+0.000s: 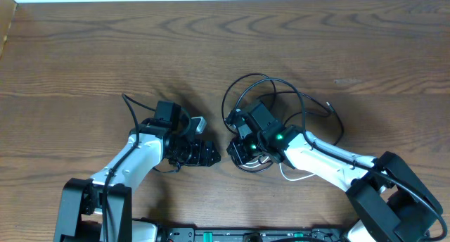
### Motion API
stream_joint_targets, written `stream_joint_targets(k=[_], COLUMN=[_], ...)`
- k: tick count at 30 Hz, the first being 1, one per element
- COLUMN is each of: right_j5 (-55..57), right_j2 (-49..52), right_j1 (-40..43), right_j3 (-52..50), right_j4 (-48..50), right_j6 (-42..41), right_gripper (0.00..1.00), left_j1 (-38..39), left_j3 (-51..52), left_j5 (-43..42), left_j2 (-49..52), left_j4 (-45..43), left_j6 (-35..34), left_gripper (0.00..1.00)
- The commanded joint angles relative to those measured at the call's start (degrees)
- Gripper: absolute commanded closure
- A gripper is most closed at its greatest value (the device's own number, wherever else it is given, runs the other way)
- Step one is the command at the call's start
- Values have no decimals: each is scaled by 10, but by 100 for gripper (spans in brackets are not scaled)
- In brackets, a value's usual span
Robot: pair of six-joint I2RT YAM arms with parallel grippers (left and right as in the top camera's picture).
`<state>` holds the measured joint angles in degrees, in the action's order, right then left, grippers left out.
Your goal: Untangle cables
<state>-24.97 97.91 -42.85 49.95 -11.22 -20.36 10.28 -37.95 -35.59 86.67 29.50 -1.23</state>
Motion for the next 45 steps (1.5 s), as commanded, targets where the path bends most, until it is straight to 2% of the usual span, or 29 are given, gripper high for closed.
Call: stream_joint_targets(k=[1, 16, 26, 33, 41, 45], right_j5=[-14, -13, -14, -14, -9, 19], right_j2=[7, 7, 7, 7, 7, 7], right_j1=[-4, -4, -19, -36, -50, -49], right_j3=[1, 1, 1, 1, 1, 1], right_j4=[1, 3, 3, 3, -1, -4], right_j6=[2, -45, -45, -95, -65, -57], right_gripper=[99, 99, 99, 99, 99, 99], left_j1=[-2, -2, -2, -2, -2, -2], left_j3=[3, 3, 3, 3, 3, 3], left_j5=[48, 48, 48, 49, 55, 117], left_j2=[8, 8, 8, 8, 8, 8], left_j4=[-5, -5, -5, -5, -5, -5], left_j6=[10, 10, 10, 10, 10, -30], left_gripper=[17, 17, 18, 18, 19, 19])
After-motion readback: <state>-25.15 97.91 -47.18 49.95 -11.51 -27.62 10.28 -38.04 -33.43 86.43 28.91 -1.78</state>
